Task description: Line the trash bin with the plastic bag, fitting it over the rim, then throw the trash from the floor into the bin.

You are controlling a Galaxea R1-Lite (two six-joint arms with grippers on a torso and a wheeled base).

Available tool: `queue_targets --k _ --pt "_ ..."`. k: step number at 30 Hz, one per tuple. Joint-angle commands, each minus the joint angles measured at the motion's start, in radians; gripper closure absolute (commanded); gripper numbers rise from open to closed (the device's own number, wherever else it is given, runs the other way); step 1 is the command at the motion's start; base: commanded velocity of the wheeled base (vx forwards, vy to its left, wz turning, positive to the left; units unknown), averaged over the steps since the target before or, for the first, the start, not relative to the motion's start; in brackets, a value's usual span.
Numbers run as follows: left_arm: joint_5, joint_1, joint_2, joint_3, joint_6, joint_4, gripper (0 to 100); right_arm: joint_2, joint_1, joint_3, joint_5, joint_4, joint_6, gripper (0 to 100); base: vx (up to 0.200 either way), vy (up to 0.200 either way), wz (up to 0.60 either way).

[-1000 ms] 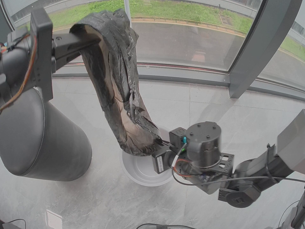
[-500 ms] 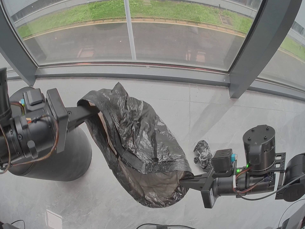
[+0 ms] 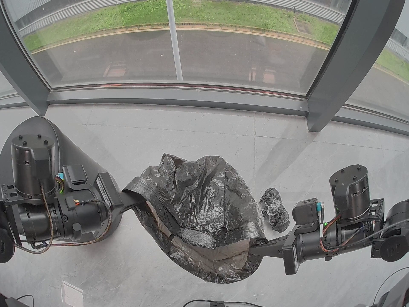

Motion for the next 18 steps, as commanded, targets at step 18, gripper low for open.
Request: queue_targets --k 18 --pt "0.002 -0.003 -0.043 -0.003 -0.039 0.165 100 -0.094 0.029 -0.011 0.205 0.011 0.179 100 0.0 0.0 0.0"
